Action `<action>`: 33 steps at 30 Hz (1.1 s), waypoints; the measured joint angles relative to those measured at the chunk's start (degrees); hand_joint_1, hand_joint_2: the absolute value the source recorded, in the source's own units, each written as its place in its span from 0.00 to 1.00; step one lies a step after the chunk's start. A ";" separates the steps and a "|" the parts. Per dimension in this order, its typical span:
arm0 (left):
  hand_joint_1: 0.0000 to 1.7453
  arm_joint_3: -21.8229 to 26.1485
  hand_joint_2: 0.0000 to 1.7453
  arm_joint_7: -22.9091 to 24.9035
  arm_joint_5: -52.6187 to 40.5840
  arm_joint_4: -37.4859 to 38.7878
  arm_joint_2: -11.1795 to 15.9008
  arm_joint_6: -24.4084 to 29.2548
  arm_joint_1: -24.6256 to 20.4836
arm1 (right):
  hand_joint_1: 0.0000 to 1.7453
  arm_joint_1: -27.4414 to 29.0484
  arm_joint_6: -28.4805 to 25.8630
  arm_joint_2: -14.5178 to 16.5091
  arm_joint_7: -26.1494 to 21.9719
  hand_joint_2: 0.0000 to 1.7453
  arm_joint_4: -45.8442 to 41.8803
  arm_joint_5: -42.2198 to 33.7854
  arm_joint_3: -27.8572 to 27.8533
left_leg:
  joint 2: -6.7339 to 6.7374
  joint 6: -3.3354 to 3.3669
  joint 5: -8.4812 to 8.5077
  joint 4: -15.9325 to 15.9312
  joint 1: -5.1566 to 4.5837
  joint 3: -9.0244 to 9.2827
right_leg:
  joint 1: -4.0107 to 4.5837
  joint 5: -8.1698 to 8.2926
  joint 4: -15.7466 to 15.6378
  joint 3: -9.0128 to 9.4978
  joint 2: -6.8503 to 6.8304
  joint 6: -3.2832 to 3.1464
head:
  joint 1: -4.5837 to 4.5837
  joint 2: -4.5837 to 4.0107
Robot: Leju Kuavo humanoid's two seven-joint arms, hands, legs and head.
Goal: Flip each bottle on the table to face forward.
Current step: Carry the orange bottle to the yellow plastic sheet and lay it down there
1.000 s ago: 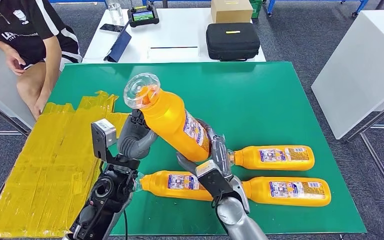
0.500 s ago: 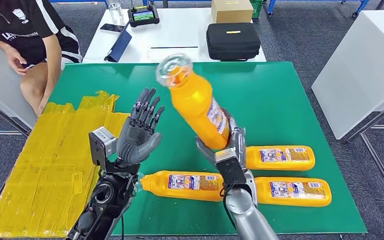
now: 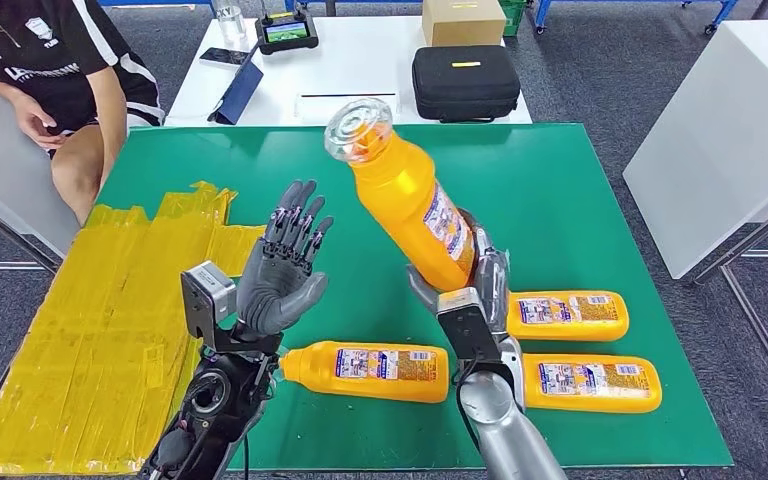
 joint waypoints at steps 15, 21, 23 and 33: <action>0.00 0.52 1.00 -0.30 0.57 0.34 0.00 -0.46 0.11 | 1.00 -2.19 4.00 2.05 7.52 1.00 8.59 15.66 9.79 | 0.00 0.00 0.00 0.00 0.00 -0.03 | -0.02 0.00 0.00 -0.03 0.00 0.00 | -0.01 0.00; 0.00 1.09 1.00 -0.34 0.78 0.60 0.00 -0.49 0.31 | 1.00 -2.71 4.57 2.04 8.68 1.00 9.04 18.66 10.62 | 0.01 0.01 0.00 0.00 -0.01 -0.02 | -0.03 0.00 0.00 -0.04 0.00 0.00 | -0.01 0.00; 0.00 1.32 1.00 -0.36 0.89 0.64 0.00 -0.50 0.46 | 1.00 -2.78 4.50 2.02 9.00 1.00 9.04 20.21 11.18 | 0.01 0.01 0.00 0.01 -0.01 -0.02 | -0.02 0.00 0.00 -0.05 0.00 0.00 | -0.01 0.00; 0.94 1.73 1.00 -0.84 2.03 1.66 0.00 -0.91 1.38 | 1.00 -1.82 4.27 0.93 7.94 1.00 7.56 17.94 13.71 | 0.02 0.00 0.00 0.00 -0.01 -0.03 | -0.01 0.00 0.00 -0.07 0.01 0.00 | -0.01 0.00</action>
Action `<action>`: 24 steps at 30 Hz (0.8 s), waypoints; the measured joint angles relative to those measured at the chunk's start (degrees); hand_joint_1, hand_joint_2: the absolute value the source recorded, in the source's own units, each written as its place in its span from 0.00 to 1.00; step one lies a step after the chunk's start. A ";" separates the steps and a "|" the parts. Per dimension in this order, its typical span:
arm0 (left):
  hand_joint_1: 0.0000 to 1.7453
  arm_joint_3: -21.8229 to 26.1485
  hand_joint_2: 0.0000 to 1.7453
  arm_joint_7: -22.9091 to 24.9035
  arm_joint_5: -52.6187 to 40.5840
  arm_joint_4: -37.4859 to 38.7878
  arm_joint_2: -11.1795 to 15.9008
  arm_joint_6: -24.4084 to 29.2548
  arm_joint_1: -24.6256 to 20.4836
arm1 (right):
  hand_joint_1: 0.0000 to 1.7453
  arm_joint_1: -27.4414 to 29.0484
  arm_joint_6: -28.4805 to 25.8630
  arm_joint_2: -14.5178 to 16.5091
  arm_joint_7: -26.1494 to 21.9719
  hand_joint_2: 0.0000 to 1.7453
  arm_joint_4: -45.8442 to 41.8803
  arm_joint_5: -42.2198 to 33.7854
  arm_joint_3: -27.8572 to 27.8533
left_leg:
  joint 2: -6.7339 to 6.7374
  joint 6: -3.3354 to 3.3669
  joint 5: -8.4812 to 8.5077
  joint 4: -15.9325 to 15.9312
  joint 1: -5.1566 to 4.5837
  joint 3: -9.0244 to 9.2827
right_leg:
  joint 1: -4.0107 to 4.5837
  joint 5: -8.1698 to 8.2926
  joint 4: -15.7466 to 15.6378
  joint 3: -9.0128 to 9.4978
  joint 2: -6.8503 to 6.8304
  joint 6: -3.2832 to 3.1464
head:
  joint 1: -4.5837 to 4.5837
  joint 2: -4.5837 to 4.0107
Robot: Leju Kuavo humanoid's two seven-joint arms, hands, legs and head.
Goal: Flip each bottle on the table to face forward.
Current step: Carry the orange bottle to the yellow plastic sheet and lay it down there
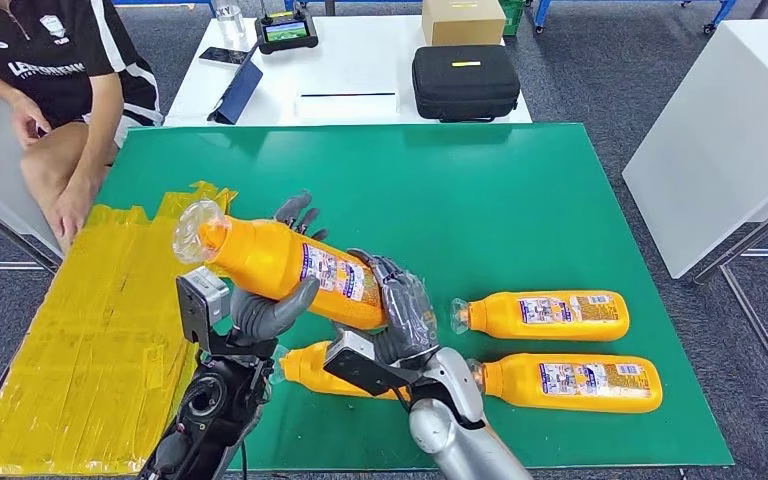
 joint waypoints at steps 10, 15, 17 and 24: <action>1.00 0.14 1.00 -0.46 0.98 0.73 -0.01 0.40 0.06 | 1.00 0.76 0.41 -0.63 -0.33 1.00 -1.09 -1.26 0.49 | 0.00 0.00 0.00 0.00 0.00 -0.01 | -0.01 0.00 0.00 0.00 0.00 0.00 | 0.01 0.00; 1.00 0.14 1.00 -1.61 2.18 1.23 -0.19 1.43 0.07 | 0.97 1.54 1.29 -1.23 -0.48 1.00 -2.10 -2.95 0.54 | 0.00 0.00 0.00 0.00 0.00 -0.01 | -0.01 0.00 0.00 0.00 0.00 0.00 | 0.00 0.00; 1.00 0.12 1.00 -2.37 2.64 1.54 -0.29 2.05 0.12 | 0.47 1.96 1.15 -1.55 -0.80 1.00 -2.55 -4.02 0.51 | 0.00 0.00 0.00 0.00 0.00 -0.01 | -0.01 0.00 0.00 0.00 0.00 0.00 | 0.00 0.00; 1.00 0.15 1.00 -5.96 -6.76 1.95 -0.77 14.11 -1.12 | 0.00 3.78 2.66 -2.79 -1.68 1.00 -4.96 -9.99 0.31 | -0.02 0.00 0.00 0.00 -0.01 -0.01 | -0.01 0.00 -0.01 -0.01 -0.01 0.00 | 0.00 0.00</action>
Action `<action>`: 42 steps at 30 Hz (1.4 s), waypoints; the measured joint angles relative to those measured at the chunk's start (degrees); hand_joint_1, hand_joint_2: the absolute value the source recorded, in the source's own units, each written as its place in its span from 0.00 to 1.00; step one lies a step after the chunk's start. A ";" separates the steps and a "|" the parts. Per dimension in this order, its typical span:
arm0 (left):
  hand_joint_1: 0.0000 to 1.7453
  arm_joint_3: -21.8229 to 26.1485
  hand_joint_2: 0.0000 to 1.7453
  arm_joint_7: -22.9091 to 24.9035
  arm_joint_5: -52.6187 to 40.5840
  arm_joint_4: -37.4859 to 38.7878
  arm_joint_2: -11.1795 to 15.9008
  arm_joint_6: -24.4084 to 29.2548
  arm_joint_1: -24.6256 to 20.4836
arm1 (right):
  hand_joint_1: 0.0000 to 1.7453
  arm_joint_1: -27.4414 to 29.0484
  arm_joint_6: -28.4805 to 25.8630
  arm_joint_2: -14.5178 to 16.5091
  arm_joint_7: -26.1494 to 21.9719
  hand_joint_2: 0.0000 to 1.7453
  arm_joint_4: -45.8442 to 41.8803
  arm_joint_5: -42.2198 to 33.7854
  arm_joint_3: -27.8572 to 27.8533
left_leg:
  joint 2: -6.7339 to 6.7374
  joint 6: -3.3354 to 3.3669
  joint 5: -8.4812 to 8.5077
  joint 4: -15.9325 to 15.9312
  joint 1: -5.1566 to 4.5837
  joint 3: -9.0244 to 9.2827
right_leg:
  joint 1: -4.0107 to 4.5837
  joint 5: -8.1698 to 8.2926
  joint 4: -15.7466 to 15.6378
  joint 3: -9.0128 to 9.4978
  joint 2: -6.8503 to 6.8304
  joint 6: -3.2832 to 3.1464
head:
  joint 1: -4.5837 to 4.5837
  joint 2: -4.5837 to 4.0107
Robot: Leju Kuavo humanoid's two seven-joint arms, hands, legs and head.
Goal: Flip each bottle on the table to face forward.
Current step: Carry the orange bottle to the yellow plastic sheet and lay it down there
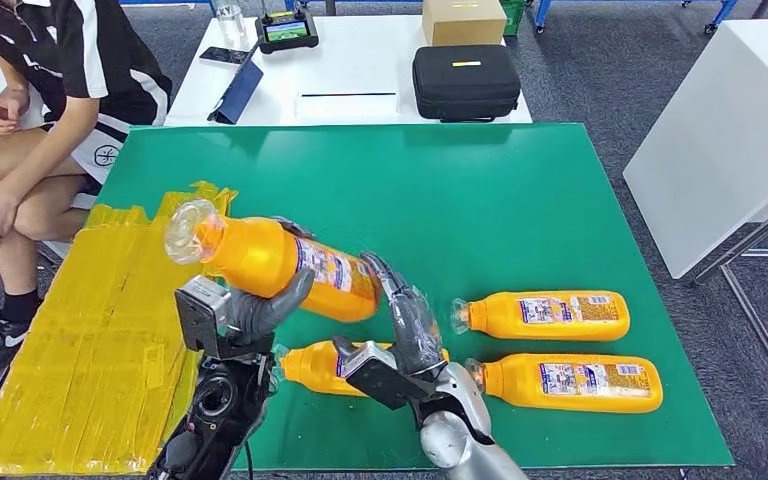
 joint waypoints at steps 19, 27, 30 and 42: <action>1.00 9.83 1.00 37.63 -86.86 12.62 4.79 22.63 -13.20 | 0.00 9.89 13.39 -5.04 11.51 0.75 -14.33 13.16 -3.23 | 0.00 -0.01 0.01 0.00 0.01 -0.01 | 0.01 0.00 0.01 -0.01 0.04 0.00 | 0.01 0.00; 1.00 -2.89 1.00 61.12 -87.15 20.37 14.95 10.00 -20.46 | 0.00 12.05 23.69 -7.27 17.62 0.00 -15.13 25.61 -2.58 | -0.03 -0.01 0.02 0.00 0.01 -0.01 | 0.02 0.00 0.01 -0.02 0.02 0.00 | 0.01 0.00; 1.00 -6.20 1.00 60.23 -87.17 25.55 16.68 8.46 -22.52 | 0.00 12.44 25.92 -8.33 20.20 0.00 -14.89 31.25 -1.63 | 0.01 -0.01 0.03 -0.01 0.02 -0.02 | 0.01 0.00 0.02 -0.02 0.02 0.00 | 0.01 0.00; 1.00 -7.79 1.00 57.75 -87.17 38.35 17.01 7.22 -24.81 | 0.00 12.80 28.75 -10.81 22.64 0.00 -14.63 36.80 0.32 | 0.05 0.01 0.01 0.00 0.00 -0.02 | -0.01 0.00 0.01 -0.01 0.04 0.00 | 0.02 0.00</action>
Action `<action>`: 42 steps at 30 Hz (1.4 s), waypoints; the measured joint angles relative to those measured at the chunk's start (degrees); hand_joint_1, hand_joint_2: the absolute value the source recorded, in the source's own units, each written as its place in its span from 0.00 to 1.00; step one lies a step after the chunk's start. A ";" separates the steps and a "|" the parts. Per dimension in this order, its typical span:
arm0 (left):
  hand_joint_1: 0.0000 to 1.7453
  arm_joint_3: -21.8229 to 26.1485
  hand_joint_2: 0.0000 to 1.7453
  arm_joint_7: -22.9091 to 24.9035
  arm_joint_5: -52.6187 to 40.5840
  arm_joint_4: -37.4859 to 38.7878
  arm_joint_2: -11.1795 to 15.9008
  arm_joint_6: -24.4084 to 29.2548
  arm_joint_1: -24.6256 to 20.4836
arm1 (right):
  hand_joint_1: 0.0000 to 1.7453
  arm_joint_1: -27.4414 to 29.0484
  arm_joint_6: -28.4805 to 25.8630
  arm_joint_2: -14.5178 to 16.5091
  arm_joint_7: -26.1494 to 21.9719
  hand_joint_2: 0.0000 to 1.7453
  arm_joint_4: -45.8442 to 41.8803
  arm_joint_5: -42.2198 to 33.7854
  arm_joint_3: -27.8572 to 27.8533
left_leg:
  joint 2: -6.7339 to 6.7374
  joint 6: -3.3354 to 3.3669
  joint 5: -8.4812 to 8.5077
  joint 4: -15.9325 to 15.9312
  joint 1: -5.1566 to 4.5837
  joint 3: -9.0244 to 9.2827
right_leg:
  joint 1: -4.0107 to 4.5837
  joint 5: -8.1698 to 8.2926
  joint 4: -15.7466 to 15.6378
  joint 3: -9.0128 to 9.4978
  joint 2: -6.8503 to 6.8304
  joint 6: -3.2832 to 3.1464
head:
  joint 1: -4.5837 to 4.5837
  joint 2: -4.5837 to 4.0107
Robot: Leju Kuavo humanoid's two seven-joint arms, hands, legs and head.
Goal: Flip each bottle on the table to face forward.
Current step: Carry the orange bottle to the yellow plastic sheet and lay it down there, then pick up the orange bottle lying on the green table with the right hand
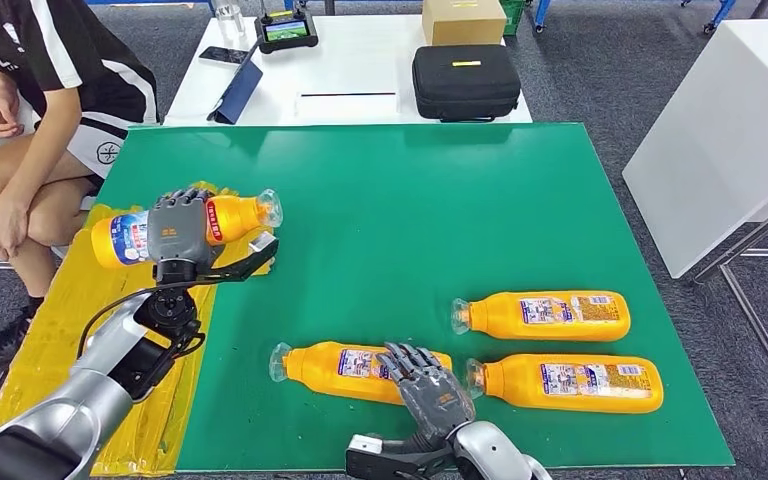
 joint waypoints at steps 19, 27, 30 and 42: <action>0.00 4.48 1.00 -6.94 0.00 8.14 -2.15 -6.07 1.24 | 0.00 -1.08 -0.36 -0.91 3.89 0.00 0.86 7.38 0.30 | -0.02 0.00 0.00 0.00 0.00 0.01 | 0.00 0.00 0.00 0.02 -0.01 0.00 | 0.01 0.00; 0.00 8.76 0.00 -13.23 0.06 11.99 -5.33 -14.85 1.15 | 0.00 -2.09 -0.38 0.86 5.45 0.25 3.45 10.86 -0.74 | -0.01 0.00 0.00 0.01 -0.01 0.04 | 0.00 0.00 -0.01 0.05 -0.01 0.00 | -0.01 0.00; 0.00 11.69 0.00 -19.64 2.71 13.16 -6.92 -17.08 0.70 | 0.00 -2.96 -0.38 2.04 6.64 1.00 5.51 12.48 -1.44 | -0.02 0.00 0.00 0.00 0.00 0.14 | 0.01 0.00 -0.01 0.14 -0.02 0.00 | -0.02 0.00; 0.00 19.40 0.00 -65.21 55.38 -8.24 -11.67 -51.10 8.98 | 0.03 -10.01 -0.36 5.59 9.78 1.00 20.31 17.11 -5.55 | 0.26 0.24 -0.22 -0.04 -0.06 1.08 | -0.02 -0.10 -0.10 1.11 0.22 0.17 | 0.00 0.00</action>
